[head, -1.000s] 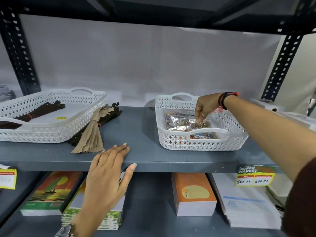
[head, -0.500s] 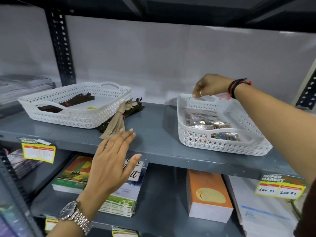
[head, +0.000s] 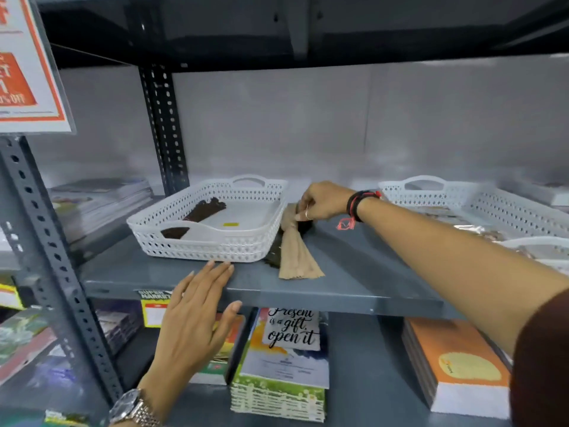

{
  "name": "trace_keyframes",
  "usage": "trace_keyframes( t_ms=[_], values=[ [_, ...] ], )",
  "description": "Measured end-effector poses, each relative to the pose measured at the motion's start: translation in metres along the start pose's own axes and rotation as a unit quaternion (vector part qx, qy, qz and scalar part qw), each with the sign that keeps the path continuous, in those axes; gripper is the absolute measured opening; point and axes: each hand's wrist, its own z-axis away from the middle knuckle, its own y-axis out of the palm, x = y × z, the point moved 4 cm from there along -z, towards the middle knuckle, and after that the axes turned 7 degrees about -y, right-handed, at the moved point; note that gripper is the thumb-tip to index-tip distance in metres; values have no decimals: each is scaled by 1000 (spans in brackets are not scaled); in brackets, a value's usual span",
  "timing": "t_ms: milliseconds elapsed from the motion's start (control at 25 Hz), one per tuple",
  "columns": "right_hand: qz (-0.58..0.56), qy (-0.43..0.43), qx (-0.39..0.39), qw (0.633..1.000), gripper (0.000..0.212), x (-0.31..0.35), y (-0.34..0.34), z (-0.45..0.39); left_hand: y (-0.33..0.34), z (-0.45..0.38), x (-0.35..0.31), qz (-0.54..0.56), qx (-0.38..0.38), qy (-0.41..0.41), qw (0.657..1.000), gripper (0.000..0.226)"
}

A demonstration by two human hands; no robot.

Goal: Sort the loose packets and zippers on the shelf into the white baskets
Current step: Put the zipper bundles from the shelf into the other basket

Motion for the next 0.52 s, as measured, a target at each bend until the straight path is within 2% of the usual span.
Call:
trace_keyframes(
  t_ms=[80, 200, 440, 520],
  values=[
    [-34, 64, -3, 997, 35, 10, 13, -15, 0, 2, 20, 22, 5, 55, 998, 55],
    [-29, 128, -19, 991, 22, 18, 21, -25, 1, -2, 30, 42, 8, 113, 993, 56],
    [-45, 228, -87, 969, 12, 21, 23, -23, 1, 3, 60, 88, 20, 101, 991, 58],
    [-57, 245, -117, 961, 25, 21, 10, -17, -1, 4, 75, 92, 13, 88, 992, 56]
  ],
)
